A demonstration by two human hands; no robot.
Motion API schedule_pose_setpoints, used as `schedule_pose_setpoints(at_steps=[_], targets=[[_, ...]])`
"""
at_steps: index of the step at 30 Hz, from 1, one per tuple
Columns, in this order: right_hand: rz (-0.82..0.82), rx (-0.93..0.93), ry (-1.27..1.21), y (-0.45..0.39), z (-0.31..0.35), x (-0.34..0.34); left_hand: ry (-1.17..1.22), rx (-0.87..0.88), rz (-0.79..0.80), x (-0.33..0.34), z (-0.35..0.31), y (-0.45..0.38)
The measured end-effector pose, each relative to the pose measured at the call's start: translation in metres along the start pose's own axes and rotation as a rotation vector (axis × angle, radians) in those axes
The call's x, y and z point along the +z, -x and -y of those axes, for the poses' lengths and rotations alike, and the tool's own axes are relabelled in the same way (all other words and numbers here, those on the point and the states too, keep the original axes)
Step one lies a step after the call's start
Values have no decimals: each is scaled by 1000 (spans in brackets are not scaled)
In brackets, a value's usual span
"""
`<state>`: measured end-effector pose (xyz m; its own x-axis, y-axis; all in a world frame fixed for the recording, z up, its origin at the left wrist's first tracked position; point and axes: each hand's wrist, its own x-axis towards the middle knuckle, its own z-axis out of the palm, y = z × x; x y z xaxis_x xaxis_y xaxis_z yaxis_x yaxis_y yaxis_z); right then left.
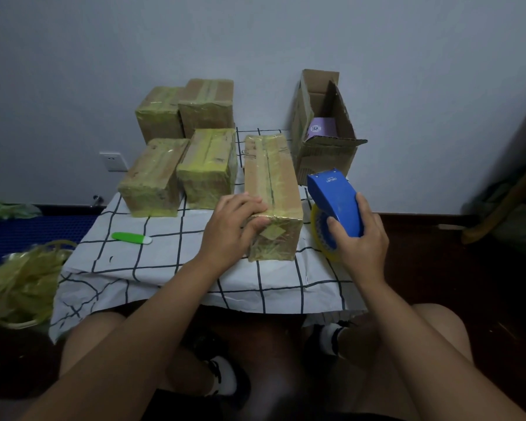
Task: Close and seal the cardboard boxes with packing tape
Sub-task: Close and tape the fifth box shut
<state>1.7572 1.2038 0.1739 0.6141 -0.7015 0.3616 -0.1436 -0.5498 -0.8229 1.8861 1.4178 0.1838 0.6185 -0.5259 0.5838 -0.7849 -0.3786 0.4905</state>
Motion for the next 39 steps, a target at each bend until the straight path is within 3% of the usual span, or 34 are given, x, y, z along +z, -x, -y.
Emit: schedule_pose_setpoints(at_steps=[17, 22, 25, 29, 32, 36, 39], targets=[[-5, 7, -16, 1, 1, 0, -31, 44, 36, -6, -1, 6], [-3, 4, -7, 1, 2, -1, 197, -156, 105, -13, -9, 14], [2, 10, -4, 0, 4, -1, 352, -259, 35, -16, -15, 15], [13, 9, -10, 1, 4, -2, 187, -207, -70, -14, -12, 13], [16, 9, -3, 1, 3, -2, 156, -190, -45, -15, -12, 9], [14, 11, -3, 0, 3, -2, 341, -294, -13, -18, -16, 20], [15, 10, 1, 1, 3, -1, 375, -459, -265, -9, -28, 43]])
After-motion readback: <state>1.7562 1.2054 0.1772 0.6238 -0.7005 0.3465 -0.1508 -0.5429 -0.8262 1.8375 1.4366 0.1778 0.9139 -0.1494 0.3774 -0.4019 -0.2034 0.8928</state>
